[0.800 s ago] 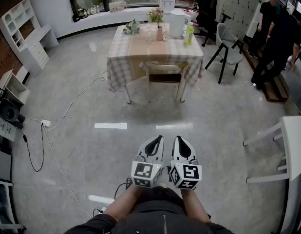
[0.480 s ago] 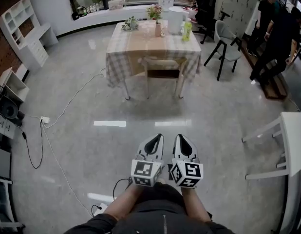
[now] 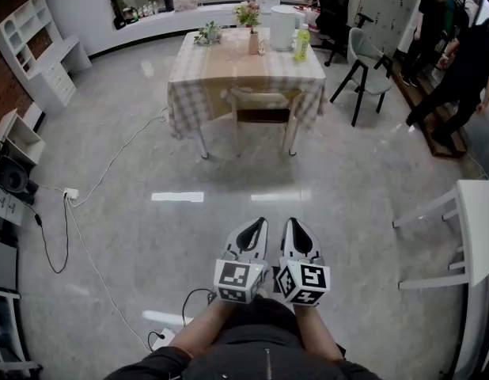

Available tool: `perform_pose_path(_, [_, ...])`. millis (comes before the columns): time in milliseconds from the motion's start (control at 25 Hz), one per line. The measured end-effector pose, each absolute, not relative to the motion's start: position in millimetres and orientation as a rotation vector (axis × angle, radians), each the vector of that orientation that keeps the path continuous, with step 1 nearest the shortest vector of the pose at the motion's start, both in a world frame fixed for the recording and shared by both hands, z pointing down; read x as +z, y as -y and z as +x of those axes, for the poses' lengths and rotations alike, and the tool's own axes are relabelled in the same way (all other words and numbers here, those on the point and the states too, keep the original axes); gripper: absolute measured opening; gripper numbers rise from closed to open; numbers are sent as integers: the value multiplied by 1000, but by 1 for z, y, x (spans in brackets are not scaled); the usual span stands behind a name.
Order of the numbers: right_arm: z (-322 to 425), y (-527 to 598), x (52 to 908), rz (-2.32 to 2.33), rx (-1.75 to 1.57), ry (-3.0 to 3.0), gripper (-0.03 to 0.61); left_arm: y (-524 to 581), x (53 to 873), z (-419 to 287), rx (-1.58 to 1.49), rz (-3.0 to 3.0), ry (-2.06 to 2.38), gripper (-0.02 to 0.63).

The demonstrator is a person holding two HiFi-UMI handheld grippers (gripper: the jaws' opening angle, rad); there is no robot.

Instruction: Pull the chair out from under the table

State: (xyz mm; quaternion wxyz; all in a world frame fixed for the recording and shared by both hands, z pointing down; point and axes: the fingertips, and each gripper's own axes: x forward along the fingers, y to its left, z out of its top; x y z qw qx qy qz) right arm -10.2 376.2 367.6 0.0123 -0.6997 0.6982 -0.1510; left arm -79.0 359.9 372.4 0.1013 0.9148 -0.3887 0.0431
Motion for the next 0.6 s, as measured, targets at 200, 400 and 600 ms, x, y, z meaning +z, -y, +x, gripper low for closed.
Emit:
perform_pose_path(200, [0, -345, 368, -2193, -473, -2180, 12, -328, 372, -67, 129, 2701, 1144, 9])
perform_pose_path(400, [9, -303, 366, -2190, -474, -2195, 12, -284, 365, -55, 124, 2708, 1158, 9])
perform_pose_path(600, [21, -256, 362, -2186, -472, -2205, 12, -236, 361, -44, 124, 2707, 1163, 9])
